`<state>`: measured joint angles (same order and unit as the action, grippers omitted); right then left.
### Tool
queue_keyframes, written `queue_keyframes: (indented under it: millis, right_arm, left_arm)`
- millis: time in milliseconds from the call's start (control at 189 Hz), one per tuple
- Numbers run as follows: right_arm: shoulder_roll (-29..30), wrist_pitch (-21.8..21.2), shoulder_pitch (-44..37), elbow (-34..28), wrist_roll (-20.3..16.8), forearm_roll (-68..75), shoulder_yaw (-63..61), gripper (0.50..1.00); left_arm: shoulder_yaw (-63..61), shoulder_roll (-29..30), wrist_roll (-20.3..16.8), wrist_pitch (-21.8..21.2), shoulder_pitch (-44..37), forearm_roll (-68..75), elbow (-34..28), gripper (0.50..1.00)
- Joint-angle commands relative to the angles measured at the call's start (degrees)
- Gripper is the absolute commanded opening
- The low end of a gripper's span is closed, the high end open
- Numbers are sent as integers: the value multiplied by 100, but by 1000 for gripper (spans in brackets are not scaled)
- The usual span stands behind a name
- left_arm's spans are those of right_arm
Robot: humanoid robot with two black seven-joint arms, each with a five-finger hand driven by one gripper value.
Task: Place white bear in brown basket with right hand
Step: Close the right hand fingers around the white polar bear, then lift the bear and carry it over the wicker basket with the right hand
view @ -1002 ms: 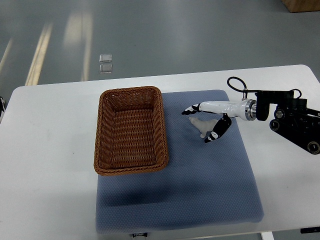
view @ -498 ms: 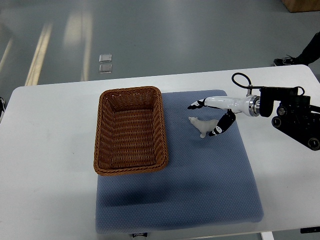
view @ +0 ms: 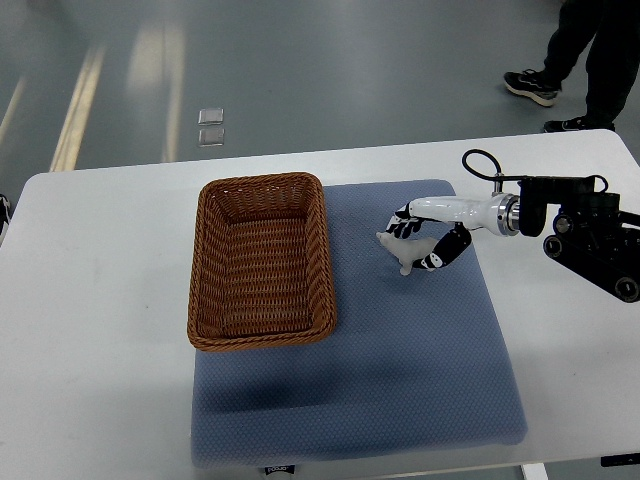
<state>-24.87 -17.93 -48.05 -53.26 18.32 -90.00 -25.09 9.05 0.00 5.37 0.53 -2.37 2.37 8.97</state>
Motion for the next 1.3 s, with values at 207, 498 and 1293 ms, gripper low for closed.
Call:
queue_keyframes:
  millis: [207,498,1293]
  right_arm:
    - [-9,0,-73,-9,259,9,-5,500]
    - [-44,0,-187,-27,470,26,-31,500]
    - [2196,9,-1391,-36,558,202,-40,500]
  left_arm:
    - [0,0,-1,0,0,1,0,1000]
    - [0,0,-1,0,0,1,0,1000]
    - [0,0,-1,0,0,1,0,1000]
